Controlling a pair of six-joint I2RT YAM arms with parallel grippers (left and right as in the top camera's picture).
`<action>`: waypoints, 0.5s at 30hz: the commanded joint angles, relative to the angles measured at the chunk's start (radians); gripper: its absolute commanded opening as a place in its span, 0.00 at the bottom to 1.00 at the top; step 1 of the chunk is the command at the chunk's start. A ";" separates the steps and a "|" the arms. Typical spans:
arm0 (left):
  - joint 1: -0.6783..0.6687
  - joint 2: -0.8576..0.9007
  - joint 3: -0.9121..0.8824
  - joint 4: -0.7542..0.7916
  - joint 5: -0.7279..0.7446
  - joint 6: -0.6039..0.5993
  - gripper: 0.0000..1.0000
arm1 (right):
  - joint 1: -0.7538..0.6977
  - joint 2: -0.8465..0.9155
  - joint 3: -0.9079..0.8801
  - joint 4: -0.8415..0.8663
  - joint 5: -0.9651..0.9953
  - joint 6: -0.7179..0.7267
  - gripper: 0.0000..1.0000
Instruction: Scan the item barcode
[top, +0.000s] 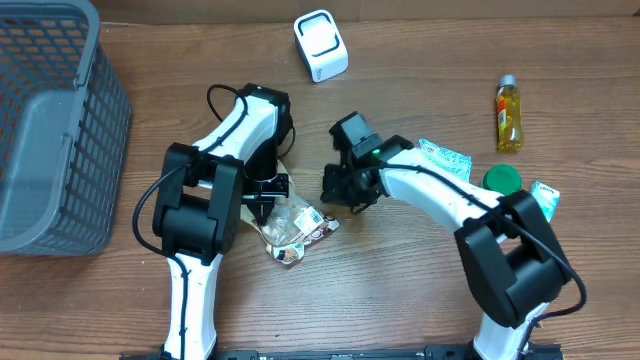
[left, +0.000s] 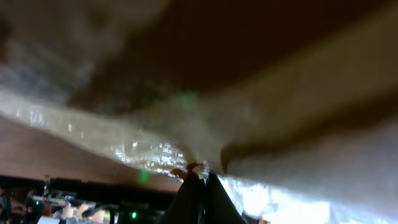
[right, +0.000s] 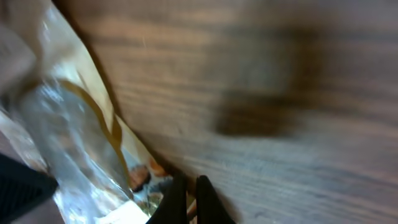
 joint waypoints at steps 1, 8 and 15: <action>-0.002 -0.004 -0.009 0.054 -0.015 -0.030 0.04 | 0.019 0.008 -0.005 -0.021 -0.051 0.004 0.04; 0.000 -0.004 0.076 0.110 -0.031 -0.025 0.04 | 0.023 0.008 -0.005 -0.114 -0.219 0.003 0.05; -0.002 -0.004 0.230 0.173 -0.004 -0.016 0.04 | 0.071 0.008 -0.005 -0.116 -0.227 0.004 0.08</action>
